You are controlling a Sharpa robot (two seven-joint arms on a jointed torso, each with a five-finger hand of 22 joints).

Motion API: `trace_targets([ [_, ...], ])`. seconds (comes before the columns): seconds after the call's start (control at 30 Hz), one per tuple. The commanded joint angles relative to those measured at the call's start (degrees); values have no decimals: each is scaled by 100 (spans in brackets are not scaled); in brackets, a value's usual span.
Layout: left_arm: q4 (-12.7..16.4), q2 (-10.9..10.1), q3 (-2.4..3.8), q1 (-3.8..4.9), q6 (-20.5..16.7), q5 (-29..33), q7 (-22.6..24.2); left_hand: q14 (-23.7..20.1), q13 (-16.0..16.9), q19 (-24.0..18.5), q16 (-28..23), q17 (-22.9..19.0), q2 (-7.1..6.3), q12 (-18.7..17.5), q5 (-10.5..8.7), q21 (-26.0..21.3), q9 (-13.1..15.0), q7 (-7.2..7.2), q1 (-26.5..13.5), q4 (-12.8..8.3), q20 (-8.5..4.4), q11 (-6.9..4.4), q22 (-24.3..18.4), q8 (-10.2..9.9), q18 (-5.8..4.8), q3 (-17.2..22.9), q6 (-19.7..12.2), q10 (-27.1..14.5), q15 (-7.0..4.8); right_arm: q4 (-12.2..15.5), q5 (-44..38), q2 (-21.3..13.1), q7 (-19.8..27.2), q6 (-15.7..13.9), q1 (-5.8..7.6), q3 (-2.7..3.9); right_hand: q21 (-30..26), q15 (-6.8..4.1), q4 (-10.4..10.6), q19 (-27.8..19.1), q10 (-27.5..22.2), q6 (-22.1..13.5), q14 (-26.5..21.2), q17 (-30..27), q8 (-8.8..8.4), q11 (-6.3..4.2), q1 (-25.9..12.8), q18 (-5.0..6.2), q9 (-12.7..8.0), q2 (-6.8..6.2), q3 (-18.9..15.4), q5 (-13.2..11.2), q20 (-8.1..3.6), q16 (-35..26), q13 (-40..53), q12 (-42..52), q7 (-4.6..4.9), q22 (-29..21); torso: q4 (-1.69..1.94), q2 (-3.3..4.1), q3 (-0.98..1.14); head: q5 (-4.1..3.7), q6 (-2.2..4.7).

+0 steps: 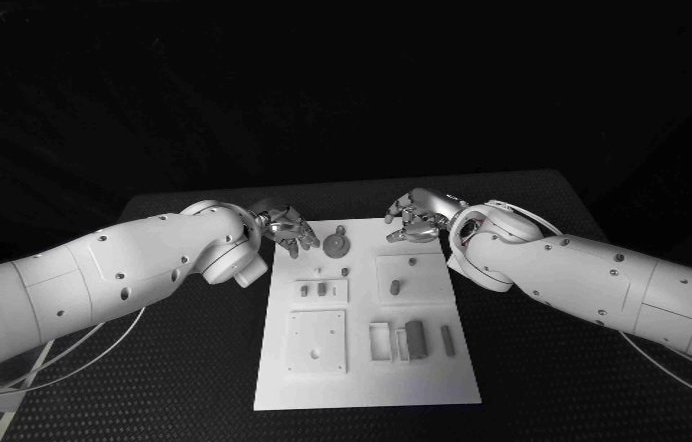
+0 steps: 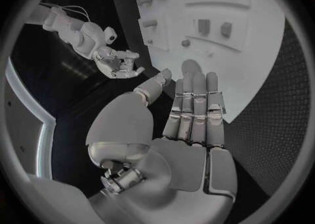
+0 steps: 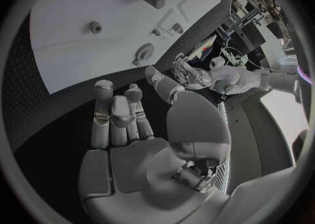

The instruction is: Assemble the parts on the task board

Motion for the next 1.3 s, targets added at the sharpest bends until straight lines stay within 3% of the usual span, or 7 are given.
trace_targets([
  [0.03,-27,125,-54,5,-512,-1327,1138,22,-176,31,-35,-34,-51,-251,-1,-40,-29,-1,161,-28,56,51,-35,-27,-62,37,-44,65,44,-23,102,16,72,-243,-5,2,-28,10,-4,-30,29,-23,-26,-7,-22,-5,4,266,7,-20,8,35,7,-18,-24,-27,14,96,-18,11,1,4,16],
  [0.53,-418,743,-521,-20,-816,-3623,1634,-139,-306,-105,-180,-106,-151,-463,11,-144,-67,6,256,-1,123,108,-89,-66,-67,47,-83,40,106,-259,1449,34,726,-680,-3,3,-28,10,-4,-30,29,-23,-26,-7,-22,-5,4,266,7,-20,8,35,7,-18,-24,-27,14,96,-20,10,8,-27,18],
  [0.57,-426,755,-528,-25,-822,-3716,1642,-648,-416,-550,-575,-279,-403,-674,30,-400,-90,-7,377,7,290,200,-202,-98,-84,67,-128,-181,282,-269,1498,36,757,-696,-3,3,-805,373,133,-1390,-1334,-162,-1403,-439,-72,245,-418,-65,-8,-141,213,509,319,-1224,-534,-1193,-25,-108,-20,10,8,-29,18],
  [0.7,-473,846,-542,-64,-787,-4306,1675,-443,-705,-615,-980,-486,-354,-1074,40,-408,-170,-39,489,-22,479,182,-461,-65,-10,93,39,223,465,-390,2043,43,1050,-735,-3,4,-1777,598,35,-2186,-799,-313,-1495,-1508,-12,540,-494,-308,94,-64,235,51,713,-2867,-2064,-2689,347,-662,-19,8,9,-44,12],
  [0.97,-573,959,-542,-165,-651,-4865,1615,-333,-1004,-621,-1266,-550,-377,-1582,49,-397,-336,-50,695,-24,500,184,-740,-115,-16,23,117,546,483,-621,3020,74,1376,-765,0,15,-2094,682,-12,-2427,-921,-432,-1743,-1771,-10,576,-226,-275,110,38,149,34,788,-3433,-2582,-3090,352,-828,-15,7,5,-53,14],
  [1.1,-594,983,-542,-205,-575,-4959,1615,-341,-1044,-636,-1305,-550,-399,-1661,51,-401,-364,-57,729,-24,505,189,-781,-124,-24,5,118,580,488,-693,3266,92,1458,-710,2,22,-2583,1098,-11,-3123,-895,-470,-2350,-2154,5,629,-195,-467,121,60,133,31,965,-4260,-2839,-3255,364,-1012,-19,14,7,-64,8],
  [1.3,-643,1018,-542,-263,-587,-5134,1596,-280,-1092,-584,-1292,-513,-412,-1758,62,-377,-394,-67,768,-23,489,185,-818,-118,-17,-18,151,641,467,-738,3341,108,1523,-662,2,26,-2981,1350,-11,-3764,-926,-532,-2632,-2437,5,707,-150,-662,122,123,76,35,1108,-4878,-3160,-3494,384,-1112,-17,20,11,-74,-11],
])
